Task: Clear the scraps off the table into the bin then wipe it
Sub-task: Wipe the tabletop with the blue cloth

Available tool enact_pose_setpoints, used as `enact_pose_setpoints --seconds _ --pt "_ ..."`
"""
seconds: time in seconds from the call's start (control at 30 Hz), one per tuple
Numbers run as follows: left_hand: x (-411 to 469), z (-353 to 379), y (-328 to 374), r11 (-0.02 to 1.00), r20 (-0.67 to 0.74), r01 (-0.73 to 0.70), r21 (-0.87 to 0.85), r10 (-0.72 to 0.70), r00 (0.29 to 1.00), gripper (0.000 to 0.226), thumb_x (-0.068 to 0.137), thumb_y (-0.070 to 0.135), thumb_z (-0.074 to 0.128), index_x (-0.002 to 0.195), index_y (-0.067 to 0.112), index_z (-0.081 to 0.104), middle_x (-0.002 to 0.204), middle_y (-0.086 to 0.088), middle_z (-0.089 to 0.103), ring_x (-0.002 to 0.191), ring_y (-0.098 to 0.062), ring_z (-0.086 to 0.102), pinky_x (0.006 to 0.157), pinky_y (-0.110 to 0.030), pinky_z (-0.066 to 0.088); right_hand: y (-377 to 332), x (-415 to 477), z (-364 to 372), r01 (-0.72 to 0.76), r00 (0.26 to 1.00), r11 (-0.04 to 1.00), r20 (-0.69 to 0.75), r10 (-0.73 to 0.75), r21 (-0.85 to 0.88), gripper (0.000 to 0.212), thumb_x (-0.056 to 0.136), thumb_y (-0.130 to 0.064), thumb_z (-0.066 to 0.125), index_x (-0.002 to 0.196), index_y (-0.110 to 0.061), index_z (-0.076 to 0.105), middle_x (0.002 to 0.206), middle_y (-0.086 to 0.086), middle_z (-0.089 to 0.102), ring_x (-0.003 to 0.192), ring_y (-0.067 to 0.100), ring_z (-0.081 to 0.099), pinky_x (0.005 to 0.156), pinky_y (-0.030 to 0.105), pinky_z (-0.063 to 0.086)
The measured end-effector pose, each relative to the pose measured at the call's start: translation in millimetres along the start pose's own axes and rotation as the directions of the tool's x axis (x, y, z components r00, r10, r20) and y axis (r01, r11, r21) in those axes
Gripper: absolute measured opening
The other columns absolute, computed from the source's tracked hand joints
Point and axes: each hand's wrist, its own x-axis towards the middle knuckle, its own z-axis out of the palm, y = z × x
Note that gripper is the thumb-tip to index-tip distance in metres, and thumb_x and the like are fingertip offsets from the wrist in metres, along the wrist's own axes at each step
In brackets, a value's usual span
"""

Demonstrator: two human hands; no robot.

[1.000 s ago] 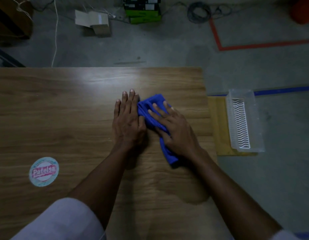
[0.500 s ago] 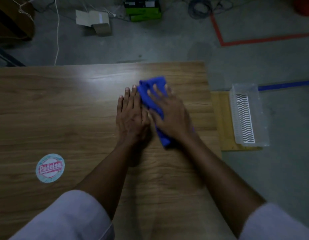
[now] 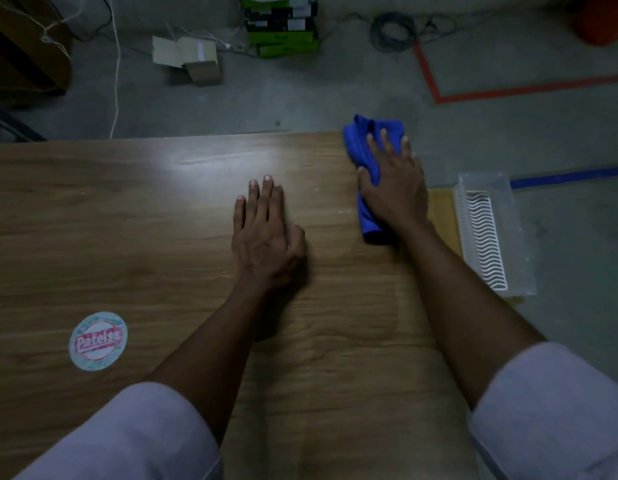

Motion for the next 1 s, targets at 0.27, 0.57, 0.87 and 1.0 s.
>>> enact_pose_setpoints --seconds 0.27,0.57,0.87,1.0 --pt "-1.0 1.1 -1.3 0.997 -0.031 0.004 -0.071 -0.006 0.999 0.075 0.098 0.055 0.027 0.157 0.008 0.036 0.167 -0.01 0.024 0.157 -0.024 0.012 0.128 -0.041 0.004 -46.6 -143.7 11.1 0.263 0.963 0.964 0.044 -0.264 0.027 0.063 0.104 -0.054 0.033 0.16 -0.029 0.021 0.169 -0.007 0.011 0.157 0.025 0.002 0.126 0.042 0.013" --pt "-0.1 -0.9 -0.1 0.997 0.009 0.025 -0.075 -0.024 1.0 0.081 0.096 0.065 0.023 0.159 0.014 0.031 0.17 -0.005 0.017 0.158 -0.018 0.003 0.128 -0.04 0.001 -27.8 -11.2 9.1 -0.282 0.952 0.959 -0.13 0.278 -0.012 0.063 0.104 -0.045 0.031 0.161 -0.019 0.021 0.169 0.004 0.012 0.155 0.036 0.007 0.124 0.049 0.014" --pt "-1.0 -0.3 -1.0 0.998 0.002 0.01 -0.062 -0.01 1.0 0.082 0.096 0.063 0.023 0.16 0.012 0.028 0.169 -0.008 0.021 0.158 -0.021 0.009 0.128 -0.044 0.006 -36.8 3.7 10.6 0.437 0.897 0.899 0.051 -0.438 0.043 0.058 0.1 -0.048 0.04 0.154 -0.027 0.04 0.162 -0.003 0.033 0.152 0.027 0.024 0.12 0.043 0.027" --pt "-1.1 -3.7 2.5 0.999 0.023 0.01 -0.05 -0.009 1.0 0.084 0.096 0.066 0.021 0.16 0.011 0.025 0.17 -0.007 0.017 0.158 -0.019 0.005 0.128 -0.043 0.004 -3.1 4.0 -3.3 -0.064 0.996 0.998 -0.062 0.065 0.019 0.059 0.103 -0.044 0.04 0.158 -0.023 0.032 0.166 0.001 0.025 0.154 0.032 0.017 0.119 0.048 0.025"
